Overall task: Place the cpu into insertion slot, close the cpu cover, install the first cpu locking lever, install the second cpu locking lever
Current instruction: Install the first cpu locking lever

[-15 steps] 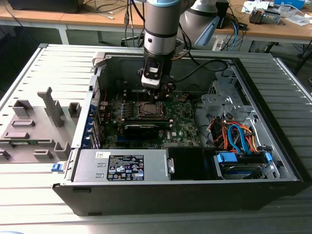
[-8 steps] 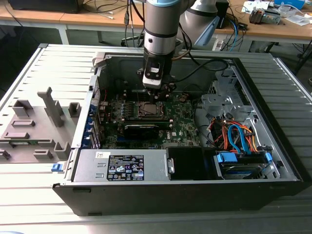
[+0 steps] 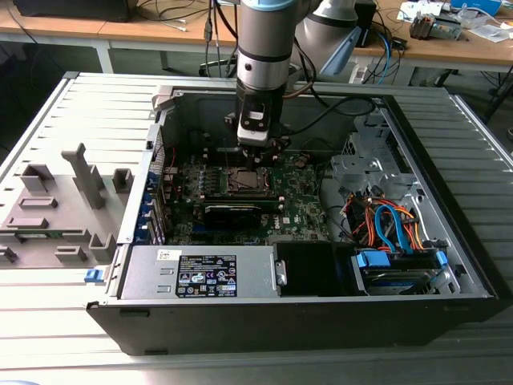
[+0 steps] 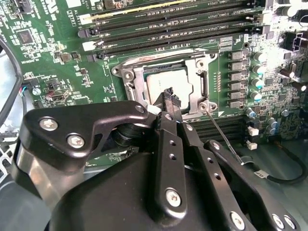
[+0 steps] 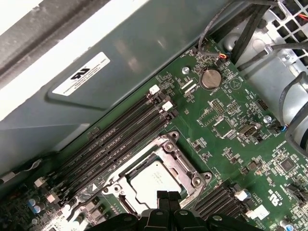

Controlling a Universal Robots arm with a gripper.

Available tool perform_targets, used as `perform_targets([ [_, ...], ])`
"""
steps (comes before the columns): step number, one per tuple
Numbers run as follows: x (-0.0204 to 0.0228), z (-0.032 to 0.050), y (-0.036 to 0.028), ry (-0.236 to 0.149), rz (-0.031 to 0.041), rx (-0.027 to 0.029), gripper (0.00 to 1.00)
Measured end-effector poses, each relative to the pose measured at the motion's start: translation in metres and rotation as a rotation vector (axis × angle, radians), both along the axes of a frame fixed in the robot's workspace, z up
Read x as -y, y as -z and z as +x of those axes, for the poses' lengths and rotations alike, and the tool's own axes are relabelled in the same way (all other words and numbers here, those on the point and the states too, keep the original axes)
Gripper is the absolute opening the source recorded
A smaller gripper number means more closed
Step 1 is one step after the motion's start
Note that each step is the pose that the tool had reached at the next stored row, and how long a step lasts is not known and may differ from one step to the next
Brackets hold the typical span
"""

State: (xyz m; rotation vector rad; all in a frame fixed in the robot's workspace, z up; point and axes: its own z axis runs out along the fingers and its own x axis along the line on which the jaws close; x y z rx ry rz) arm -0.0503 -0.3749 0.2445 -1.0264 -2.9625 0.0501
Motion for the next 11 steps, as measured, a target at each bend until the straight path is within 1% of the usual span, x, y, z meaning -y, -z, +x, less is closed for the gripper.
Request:
perform_targets([
  [3,0.0,0.0,0.0,-0.013,0.0,-0.0001,0.11],
  [7,0.0,0.0,0.0,-0.044,0.0,0.0,0.11],
  [11,0.0,0.0,0.0,-0.063,0.0,0.0,0.11],
])
